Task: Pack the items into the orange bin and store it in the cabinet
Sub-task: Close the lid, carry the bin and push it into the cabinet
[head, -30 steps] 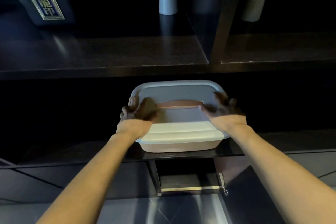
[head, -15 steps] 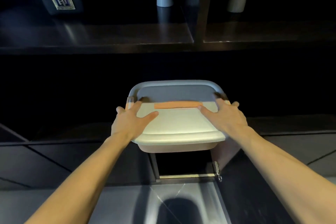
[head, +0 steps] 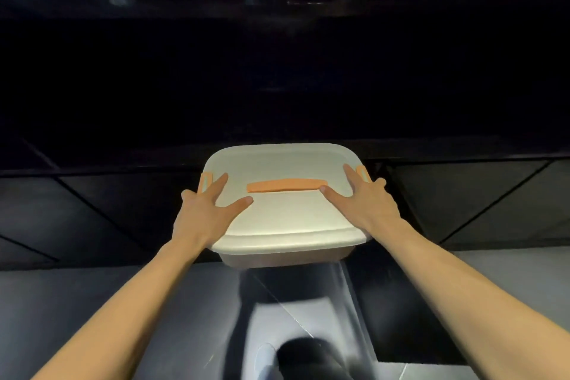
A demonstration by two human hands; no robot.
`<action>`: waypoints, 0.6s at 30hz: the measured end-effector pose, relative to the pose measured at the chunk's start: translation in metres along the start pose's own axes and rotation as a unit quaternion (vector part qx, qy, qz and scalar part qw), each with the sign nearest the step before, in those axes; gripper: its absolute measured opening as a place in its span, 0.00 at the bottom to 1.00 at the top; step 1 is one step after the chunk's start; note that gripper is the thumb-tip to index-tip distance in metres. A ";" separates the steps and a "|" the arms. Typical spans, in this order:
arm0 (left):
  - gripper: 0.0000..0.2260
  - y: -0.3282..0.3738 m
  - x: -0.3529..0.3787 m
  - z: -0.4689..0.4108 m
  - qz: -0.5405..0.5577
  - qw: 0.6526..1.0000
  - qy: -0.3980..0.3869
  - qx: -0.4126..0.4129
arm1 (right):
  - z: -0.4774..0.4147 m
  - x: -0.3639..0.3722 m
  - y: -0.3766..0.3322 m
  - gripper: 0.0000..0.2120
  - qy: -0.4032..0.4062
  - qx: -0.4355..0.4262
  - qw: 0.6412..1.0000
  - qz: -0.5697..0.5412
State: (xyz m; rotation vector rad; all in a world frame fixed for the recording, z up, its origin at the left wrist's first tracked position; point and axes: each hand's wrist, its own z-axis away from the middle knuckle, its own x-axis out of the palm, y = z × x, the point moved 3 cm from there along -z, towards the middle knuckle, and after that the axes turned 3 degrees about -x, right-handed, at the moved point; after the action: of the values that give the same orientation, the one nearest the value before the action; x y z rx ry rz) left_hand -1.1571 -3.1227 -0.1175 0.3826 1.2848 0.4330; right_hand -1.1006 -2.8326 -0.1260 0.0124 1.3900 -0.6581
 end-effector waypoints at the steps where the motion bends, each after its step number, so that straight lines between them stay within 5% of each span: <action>1: 0.38 -0.003 0.008 0.001 0.005 1.000 -0.008 -0.002 | 0.003 0.007 0.007 0.44 -0.007 0.010 1.000 0.001; 18: 0.37 -0.095 0.224 -0.114 -0.019 0.996 -0.079 -0.033 | -0.087 0.227 0.109 0.44 -0.036 0.086 0.996 -0.011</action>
State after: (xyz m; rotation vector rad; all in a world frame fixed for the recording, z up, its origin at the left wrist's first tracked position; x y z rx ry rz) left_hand -1.2089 -3.0862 -0.3791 0.3308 1.1201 0.4039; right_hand -1.1239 -2.8055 -0.3895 0.1092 1.2618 -0.7873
